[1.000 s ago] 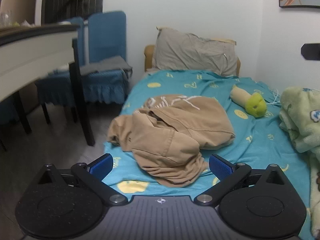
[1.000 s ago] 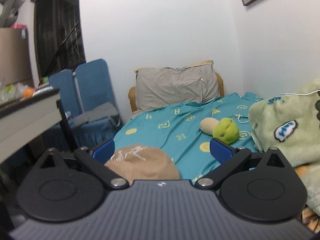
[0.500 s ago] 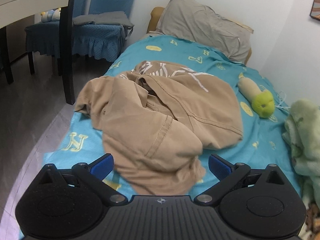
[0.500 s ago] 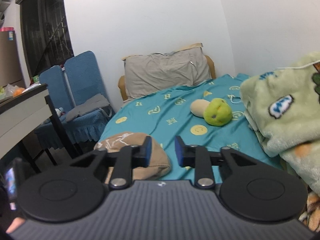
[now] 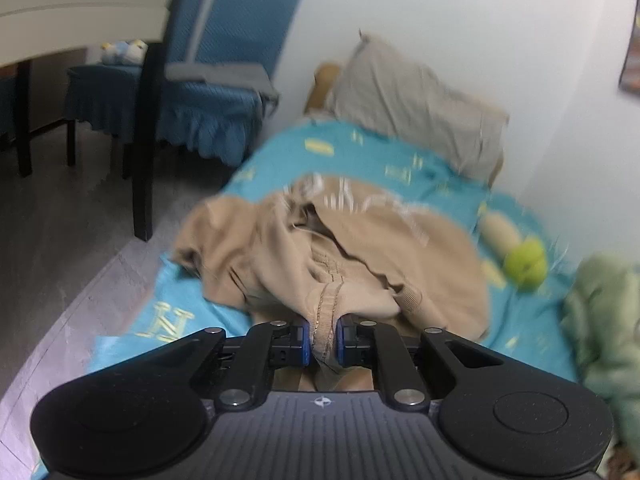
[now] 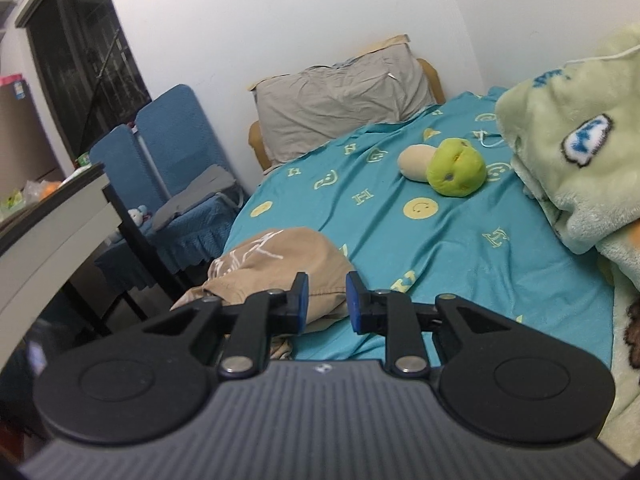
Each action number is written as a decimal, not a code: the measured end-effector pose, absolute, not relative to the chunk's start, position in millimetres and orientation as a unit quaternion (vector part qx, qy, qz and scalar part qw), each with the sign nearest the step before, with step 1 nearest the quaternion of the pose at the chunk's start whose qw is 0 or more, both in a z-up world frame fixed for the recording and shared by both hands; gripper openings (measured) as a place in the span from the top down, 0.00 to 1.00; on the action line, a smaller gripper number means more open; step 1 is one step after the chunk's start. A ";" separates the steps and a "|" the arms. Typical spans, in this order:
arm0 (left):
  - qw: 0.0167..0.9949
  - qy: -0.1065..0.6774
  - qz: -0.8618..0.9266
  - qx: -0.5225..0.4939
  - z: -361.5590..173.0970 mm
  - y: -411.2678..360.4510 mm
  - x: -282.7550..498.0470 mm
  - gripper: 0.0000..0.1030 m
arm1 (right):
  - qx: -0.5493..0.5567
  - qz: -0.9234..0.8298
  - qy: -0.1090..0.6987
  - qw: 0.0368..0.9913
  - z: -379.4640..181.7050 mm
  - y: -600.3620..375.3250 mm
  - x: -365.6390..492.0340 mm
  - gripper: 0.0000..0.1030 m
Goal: Fold clothes
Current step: 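Grasp the tan T-shirt hem with the left gripper while the right gripper grasps another edge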
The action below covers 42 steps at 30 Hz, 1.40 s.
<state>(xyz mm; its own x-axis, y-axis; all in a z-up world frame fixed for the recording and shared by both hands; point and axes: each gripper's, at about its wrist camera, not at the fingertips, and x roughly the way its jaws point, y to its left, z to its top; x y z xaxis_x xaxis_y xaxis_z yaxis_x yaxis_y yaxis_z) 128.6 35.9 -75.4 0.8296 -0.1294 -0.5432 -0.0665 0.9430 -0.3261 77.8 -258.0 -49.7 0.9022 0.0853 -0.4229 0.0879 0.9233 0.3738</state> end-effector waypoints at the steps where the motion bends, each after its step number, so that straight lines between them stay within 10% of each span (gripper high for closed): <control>1: 0.944 0.283 -0.016 -0.172 -66.1 40.6 119.2 0.88 | 0.188 0.002 0.222 0.957 -50.7 -256.1 76.8 0.76; 9: 0.940 0.291 -0.004 -0.178 -38.1 63.3 90.1 0.88 | 0.181 0.061 0.274 0.943 -62.9 -223.9 102.9 0.73; 14: 0.934 0.296 0.003 -0.200 -46.5 77.6 98.0 0.88 | 0.177 0.099 0.292 0.935 -72.1 -181.8 141.8 0.14; 26: 0.920 0.302 0.023 -0.251 -80.0 117.9 125.1 0.88 | 0.092 0.030 0.368 0.925 -151.6 -135.1 231.4 0.28; 30: 0.919 0.292 0.028 -0.265 -86.1 126.4 131.2 0.88 | 0.061 0.013 0.371 0.927 -163.6 -135.7 235.8 0.69; 33: 0.918 0.285 0.030 -0.273 -88.9 131.6 133.5 0.88 | 0.080 -0.019 0.344 0.935 -155.0 -147.6 228.8 0.80; 42: 0.937 0.208 -0.002 -0.281 -62.1 132.8 113.6 0.88 | 0.140 -0.079 0.220 0.962 -75.4 -210.7 186.5 0.84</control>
<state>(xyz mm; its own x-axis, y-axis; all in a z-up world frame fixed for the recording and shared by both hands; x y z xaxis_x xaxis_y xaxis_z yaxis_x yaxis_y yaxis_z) 113.6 132.8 -62.1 0.9137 -0.1198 -0.3884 -0.1139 0.8419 -0.5275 186.5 -210.7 -75.4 0.8909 -0.0896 -0.4452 0.2127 0.9485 0.2349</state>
